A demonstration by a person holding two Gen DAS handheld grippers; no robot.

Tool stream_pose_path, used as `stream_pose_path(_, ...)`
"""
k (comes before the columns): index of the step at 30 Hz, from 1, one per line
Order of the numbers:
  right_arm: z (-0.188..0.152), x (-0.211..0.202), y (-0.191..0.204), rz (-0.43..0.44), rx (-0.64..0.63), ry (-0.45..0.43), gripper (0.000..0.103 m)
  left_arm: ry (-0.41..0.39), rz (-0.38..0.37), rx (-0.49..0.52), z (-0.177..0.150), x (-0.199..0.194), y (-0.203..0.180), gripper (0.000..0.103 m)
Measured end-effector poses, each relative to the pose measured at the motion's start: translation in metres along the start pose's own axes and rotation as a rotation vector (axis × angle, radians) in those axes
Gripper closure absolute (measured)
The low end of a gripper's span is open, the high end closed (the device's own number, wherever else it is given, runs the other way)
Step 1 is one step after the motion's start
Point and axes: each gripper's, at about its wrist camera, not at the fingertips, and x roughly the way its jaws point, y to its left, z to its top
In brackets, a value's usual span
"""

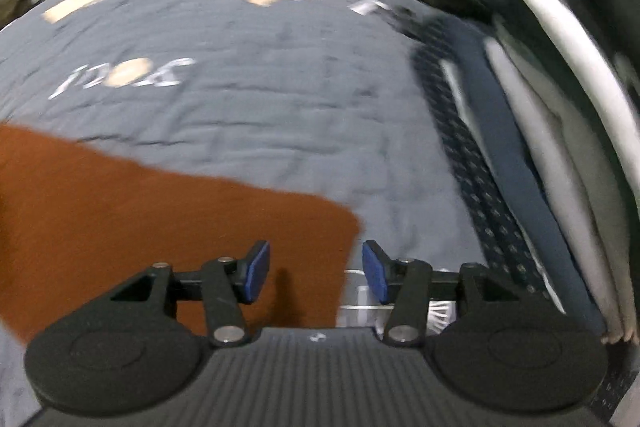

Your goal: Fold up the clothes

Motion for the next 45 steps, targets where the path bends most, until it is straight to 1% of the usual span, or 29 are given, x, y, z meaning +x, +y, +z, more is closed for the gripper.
stream_pose_path(1,0.001,0.006,-0.006,-0.005,0.019,0.008,0.049,0.0,0.001,0.001,0.0,0.0,0.0,0.071)
stream_pose_path(6,0.004,0.039,-0.033,-0.031,0.116,0.048,0.049,0.002,0.0,0.011,0.0,0.001,-0.003,0.071)
stream_pose_path(8,0.004,0.044,-0.028,-0.019,0.113,0.053,0.05,0.003,0.0,0.014,0.0,0.002,-0.004,0.071)
stream_pose_path(9,0.003,0.045,-0.024,-0.012,0.11,0.049,0.058,0.003,0.0,0.013,0.0,0.003,-0.004,0.071)
stream_pose_path(12,0.006,0.045,-0.014,-0.037,0.068,0.033,0.093,0.003,-0.002,0.011,0.001,0.003,-0.004,0.071)
stream_pose_path(13,0.008,0.042,-0.011,-0.047,0.052,0.023,0.093,0.003,-0.002,0.01,0.001,0.003,-0.004,0.071)
stream_pose_path(16,0.02,0.032,-0.015,-0.126,0.021,-0.048,0.093,-0.006,-0.005,0.005,0.003,0.002,-0.004,0.071)
stream_pose_path(19,0.037,0.028,-0.028,-0.197,0.03,-0.101,0.093,-0.014,-0.008,0.001,0.004,0.002,-0.005,0.071)
stream_pose_path(21,0.05,0.031,-0.032,-0.214,0.0,-0.103,0.093,-0.004,-0.009,0.002,0.003,0.005,-0.006,0.071)
stream_pose_path(22,0.055,0.035,-0.032,-0.233,-0.031,-0.11,0.09,0.0,-0.01,0.003,0.002,0.006,-0.007,0.071)
stream_pose_path(23,0.058,0.038,-0.029,-0.239,-0.066,-0.099,0.088,0.006,-0.01,0.005,0.001,0.008,-0.008,0.071)
stream_pose_path(25,0.063,0.049,-0.019,-0.243,-0.136,-0.032,0.085,0.011,-0.007,0.01,0.0,0.01,-0.008,0.071)
stream_pose_path(26,0.064,0.049,-0.014,-0.255,-0.168,-0.014,0.082,0.012,-0.005,0.012,-0.001,0.01,-0.008,0.071)
stream_pose_path(27,0.065,0.044,-0.011,-0.246,-0.174,-0.016,0.072,0.013,-0.003,0.014,-0.001,0.01,-0.008,0.072)
stream_pose_path(28,0.066,0.039,-0.008,-0.236,-0.18,-0.018,0.059,0.014,-0.001,0.01,-0.001,0.011,-0.008,0.072)
stream_pose_path(29,0.067,0.027,-0.003,-0.213,-0.173,-0.039,0.056,0.014,0.0,0.006,-0.001,0.011,-0.007,0.073)
stream_pose_path(31,0.068,0.003,0.007,-0.165,-0.16,-0.081,0.05,0.012,0.005,-0.001,-0.002,0.01,-0.006,0.083)
stream_pose_path(32,0.068,-0.01,0.012,-0.141,-0.153,-0.102,0.049,0.012,0.003,-0.01,-0.001,0.009,-0.005,0.086)
stream_pose_path(34,0.055,-0.041,0.036,-0.023,-0.173,-0.141,0.044,0.008,-0.001,-0.03,0.0,0.008,-0.003,0.093)
stream_pose_path(37,0.032,-0.073,0.079,0.157,-0.165,-0.164,0.042,0.002,-0.011,-0.062,0.003,0.006,0.001,0.097)
stream_pose_path(39,0.019,-0.087,0.107,0.284,-0.131,-0.17,0.042,-0.004,-0.024,-0.084,0.005,0.003,0.003,0.097)
stream_pose_path(41,0.012,-0.1,0.132,0.421,-0.032,-0.174,0.041,-0.011,-0.047,-0.085,0.006,0.0,0.002,0.097)
stream_pose_path(42,0.01,-0.103,0.143,0.508,0.037,-0.162,0.041,-0.016,-0.057,-0.071,0.006,-0.003,0.0,0.097)
stream_pose_path(43,0.01,-0.1,0.154,0.613,0.127,-0.131,0.041,-0.018,-0.064,-0.054,0.005,-0.004,-0.003,0.097)
stream_pose_path(45,0.012,-0.087,0.173,0.709,0.235,-0.06,0.041,-0.016,-0.075,-0.022,0.002,-0.006,-0.009,0.098)
